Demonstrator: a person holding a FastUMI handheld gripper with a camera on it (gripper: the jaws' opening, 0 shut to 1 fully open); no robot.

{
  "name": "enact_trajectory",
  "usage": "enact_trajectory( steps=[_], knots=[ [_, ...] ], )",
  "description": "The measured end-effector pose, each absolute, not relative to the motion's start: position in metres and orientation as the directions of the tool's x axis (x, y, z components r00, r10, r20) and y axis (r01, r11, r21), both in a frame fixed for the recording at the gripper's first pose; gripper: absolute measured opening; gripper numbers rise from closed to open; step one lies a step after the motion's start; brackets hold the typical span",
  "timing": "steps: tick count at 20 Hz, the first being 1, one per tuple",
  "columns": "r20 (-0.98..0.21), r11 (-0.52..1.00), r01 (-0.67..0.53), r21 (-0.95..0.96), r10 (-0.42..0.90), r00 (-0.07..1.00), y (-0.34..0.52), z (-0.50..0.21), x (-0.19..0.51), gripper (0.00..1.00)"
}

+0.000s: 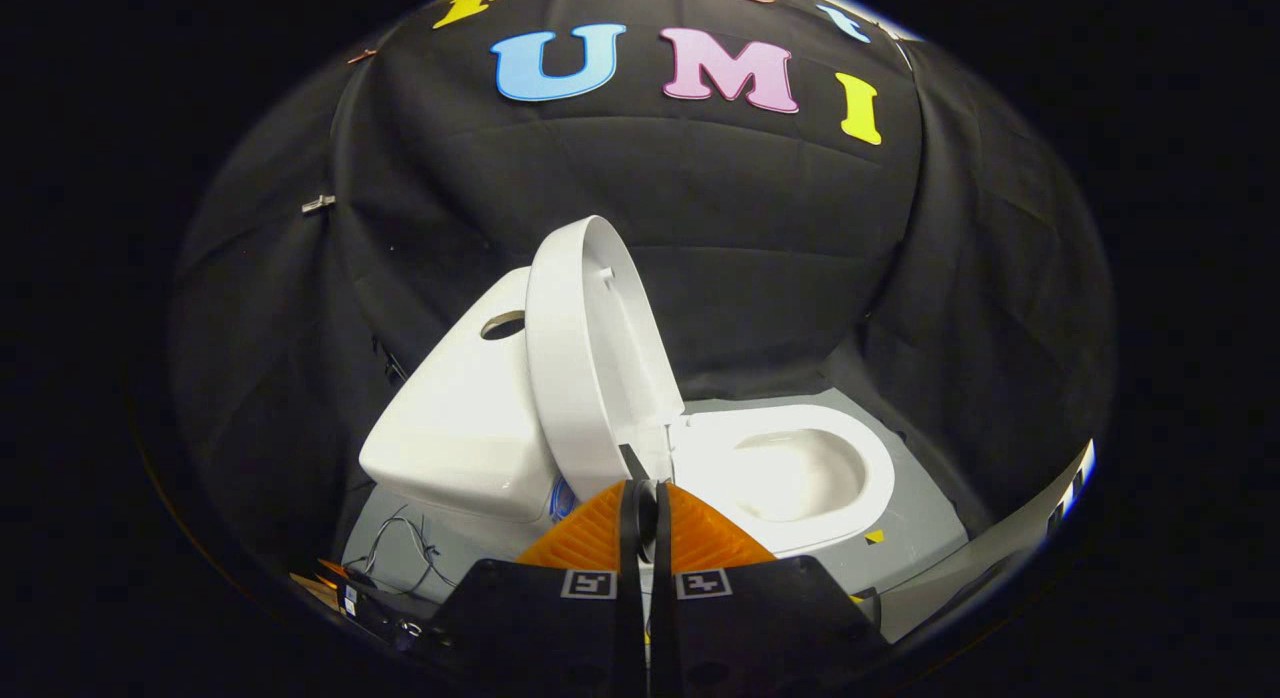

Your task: Open the toilet lid.

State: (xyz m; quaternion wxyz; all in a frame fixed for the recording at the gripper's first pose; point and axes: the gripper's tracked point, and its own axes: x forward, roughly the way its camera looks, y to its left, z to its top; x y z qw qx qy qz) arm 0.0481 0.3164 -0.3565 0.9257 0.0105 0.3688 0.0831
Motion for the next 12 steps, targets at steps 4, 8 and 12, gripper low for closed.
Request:
enact_trajectory(
  steps=[4, 8, 12],
  knots=[
    [-0.679, 0.988, -0.151, 0.042, 0.139, 0.721, 0.314, -0.356, 0.049, 0.07],
    [-0.677, 0.986, -0.14, 0.092, 0.165, 0.718, 0.315, -0.356, 0.049, 0.1],
    [-0.649, 0.99, -0.125, 0.057, 0.132, 0.749, 0.294, -0.34, 0.051, 0.54]
  ],
)
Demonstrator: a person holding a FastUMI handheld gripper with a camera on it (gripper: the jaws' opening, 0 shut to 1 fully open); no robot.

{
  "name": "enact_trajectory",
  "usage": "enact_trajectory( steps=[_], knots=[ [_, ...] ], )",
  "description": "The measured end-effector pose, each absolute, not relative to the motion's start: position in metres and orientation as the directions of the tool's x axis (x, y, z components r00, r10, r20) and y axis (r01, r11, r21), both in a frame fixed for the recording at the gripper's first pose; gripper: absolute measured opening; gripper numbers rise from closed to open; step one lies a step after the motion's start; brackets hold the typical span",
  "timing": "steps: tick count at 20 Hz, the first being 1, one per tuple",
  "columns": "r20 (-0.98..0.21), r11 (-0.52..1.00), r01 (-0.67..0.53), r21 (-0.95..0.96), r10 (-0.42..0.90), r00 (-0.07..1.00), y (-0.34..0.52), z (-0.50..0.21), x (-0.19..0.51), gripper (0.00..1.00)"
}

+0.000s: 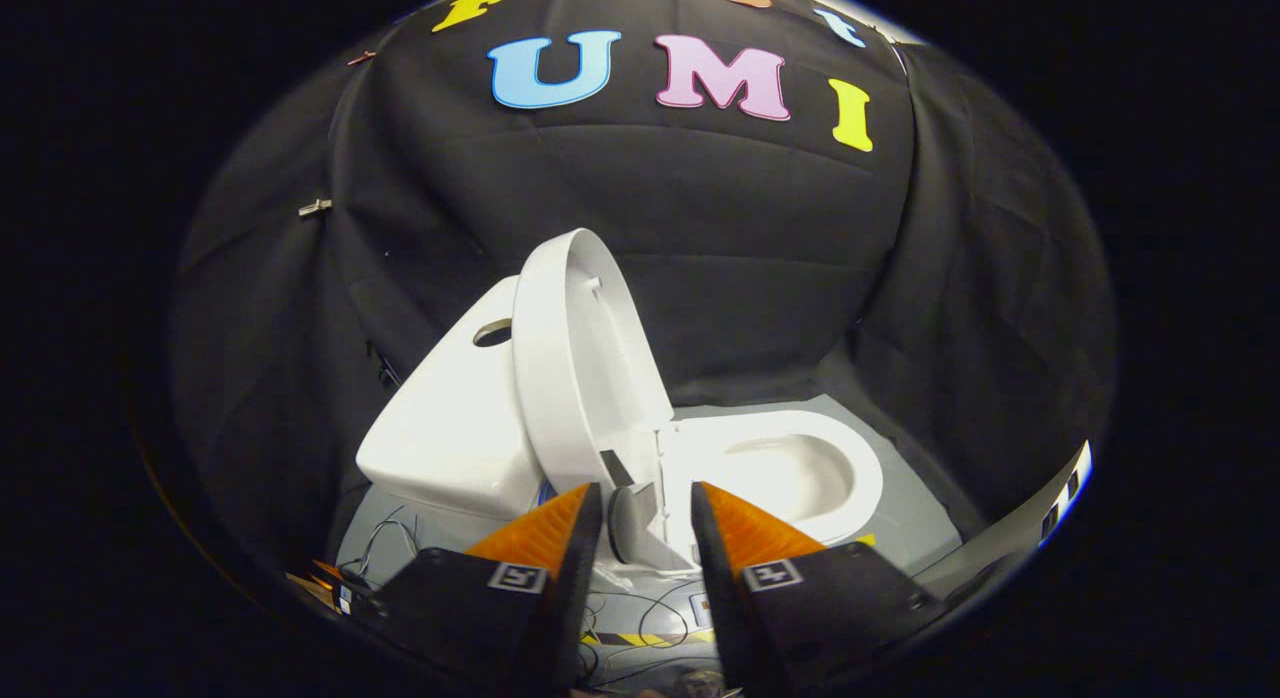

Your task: Open the toilet lid.

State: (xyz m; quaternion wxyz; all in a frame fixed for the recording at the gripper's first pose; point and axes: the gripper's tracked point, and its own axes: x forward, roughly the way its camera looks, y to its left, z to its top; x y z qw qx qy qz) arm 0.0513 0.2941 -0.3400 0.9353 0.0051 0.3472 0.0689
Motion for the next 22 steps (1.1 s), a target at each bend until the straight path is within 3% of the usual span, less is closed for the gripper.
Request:
enact_trajectory(
  steps=[2, 4, 12, 22],
  knots=[
    [-0.615, 0.991, -0.12, 0.066, 0.135, 0.777, 0.283, -0.322, 0.053, 0.86],
    [-0.571, 0.992, -0.102, 0.076, 0.127, 0.811, 0.264, -0.296, 0.054, 1.0],
    [-0.384, 0.988, -0.126, 0.091, 0.152, 0.911, 0.175, -0.188, 0.042, 0.99],
    [-0.237, 0.986, -0.124, 0.109, 0.147, 0.96, 0.089, -0.099, 0.032, 0.99]
  ],
)
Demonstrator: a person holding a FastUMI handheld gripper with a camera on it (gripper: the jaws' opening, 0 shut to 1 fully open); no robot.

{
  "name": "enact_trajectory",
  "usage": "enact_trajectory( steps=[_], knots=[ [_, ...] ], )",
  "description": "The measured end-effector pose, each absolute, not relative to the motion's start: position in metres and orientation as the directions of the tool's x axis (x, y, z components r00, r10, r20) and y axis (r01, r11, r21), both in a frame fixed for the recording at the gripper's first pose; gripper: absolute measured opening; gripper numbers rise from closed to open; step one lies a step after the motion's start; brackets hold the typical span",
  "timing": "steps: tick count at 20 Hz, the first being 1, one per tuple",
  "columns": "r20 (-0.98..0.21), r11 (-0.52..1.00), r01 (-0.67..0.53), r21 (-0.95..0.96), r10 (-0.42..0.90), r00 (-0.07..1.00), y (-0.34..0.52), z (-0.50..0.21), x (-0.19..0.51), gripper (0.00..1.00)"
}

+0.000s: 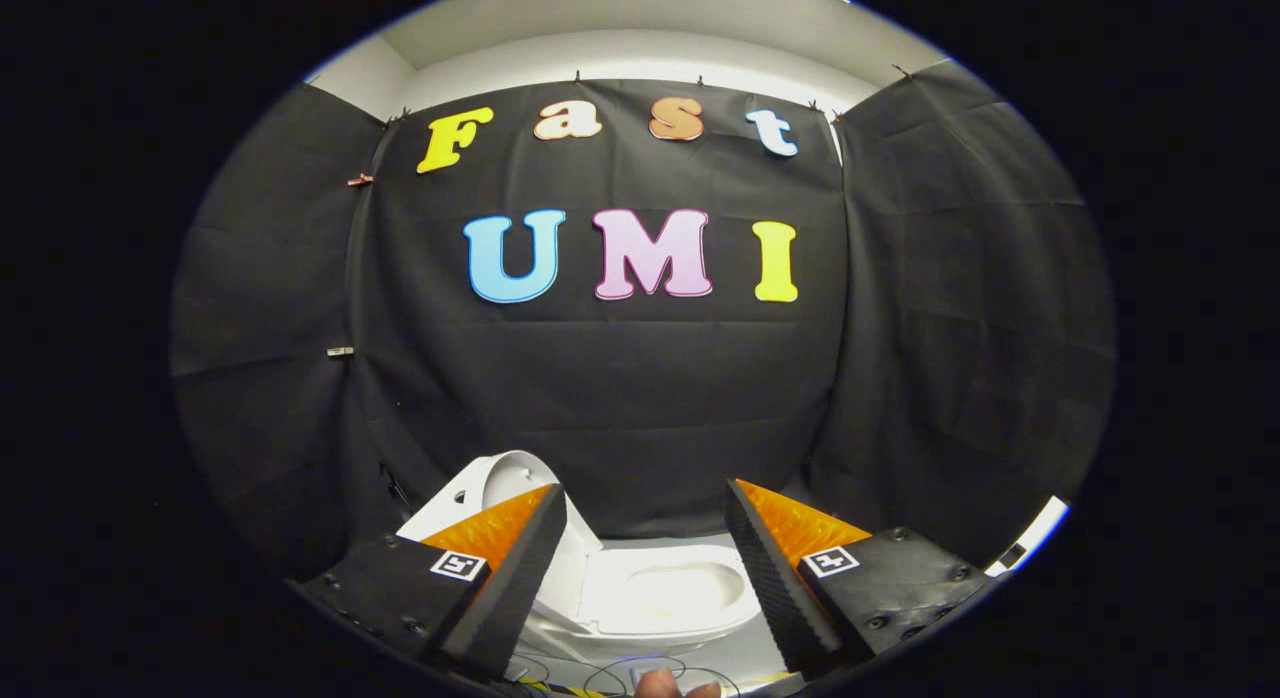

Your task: Open the toilet lid.

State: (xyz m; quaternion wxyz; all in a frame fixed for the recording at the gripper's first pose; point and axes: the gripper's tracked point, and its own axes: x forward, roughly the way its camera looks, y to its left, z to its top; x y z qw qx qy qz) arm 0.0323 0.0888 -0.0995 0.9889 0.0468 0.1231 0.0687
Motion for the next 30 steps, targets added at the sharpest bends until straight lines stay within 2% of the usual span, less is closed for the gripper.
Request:
enact_trajectory(
  steps=[5, 15, 30],
  knots=[
    [-0.162, 0.995, -0.087, 0.056, 0.095, 0.982, 0.051, -0.075, 0.029, 0.99],
    [-0.116, 0.995, -0.064, 0.077, 0.073, 0.991, 0.035, -0.057, 0.023, 0.99],
    [-0.126, 0.993, -0.092, 0.07, 0.1, 0.987, 0.045, -0.053, 0.023, 0.99]
  ],
)
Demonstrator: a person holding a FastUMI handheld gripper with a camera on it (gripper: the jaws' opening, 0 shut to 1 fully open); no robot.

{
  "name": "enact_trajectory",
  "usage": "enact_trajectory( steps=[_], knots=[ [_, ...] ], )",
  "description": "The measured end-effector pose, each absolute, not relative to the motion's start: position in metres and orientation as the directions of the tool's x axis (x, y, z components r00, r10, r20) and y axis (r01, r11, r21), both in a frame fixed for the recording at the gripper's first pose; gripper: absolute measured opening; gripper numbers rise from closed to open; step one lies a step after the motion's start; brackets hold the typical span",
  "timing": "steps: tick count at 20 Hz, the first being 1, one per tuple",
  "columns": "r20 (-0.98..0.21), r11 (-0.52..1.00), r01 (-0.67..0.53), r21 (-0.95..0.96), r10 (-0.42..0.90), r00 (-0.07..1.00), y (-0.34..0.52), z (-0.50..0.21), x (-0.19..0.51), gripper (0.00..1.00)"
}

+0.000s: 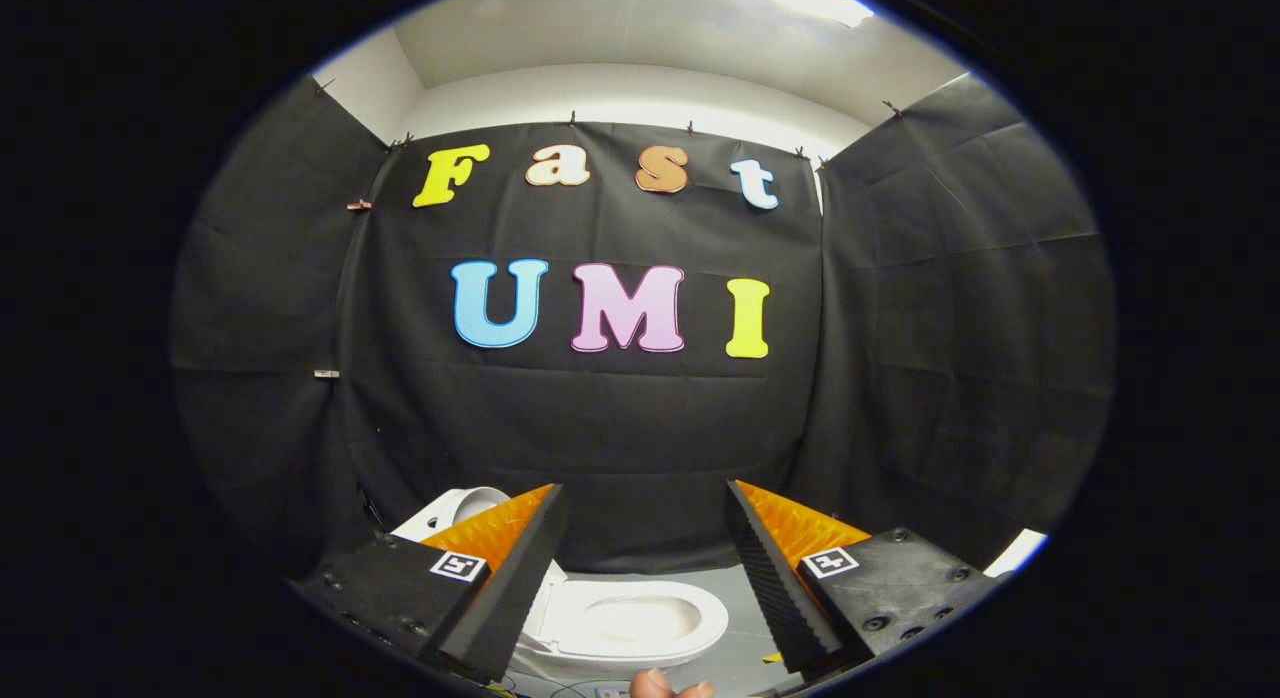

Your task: Open the toilet lid.

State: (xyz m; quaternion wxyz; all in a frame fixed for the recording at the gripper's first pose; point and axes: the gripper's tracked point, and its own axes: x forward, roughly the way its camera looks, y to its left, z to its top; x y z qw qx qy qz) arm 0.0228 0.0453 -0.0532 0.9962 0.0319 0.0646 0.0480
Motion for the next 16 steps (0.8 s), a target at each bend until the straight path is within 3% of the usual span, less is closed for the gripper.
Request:
enact_trajectory(
  steps=[16],
  knots=[
    [-0.119, 0.992, -0.098, 0.078, 0.107, 0.987, 0.0471, -0.0496, 0.0201, 0.99]
  ],
)
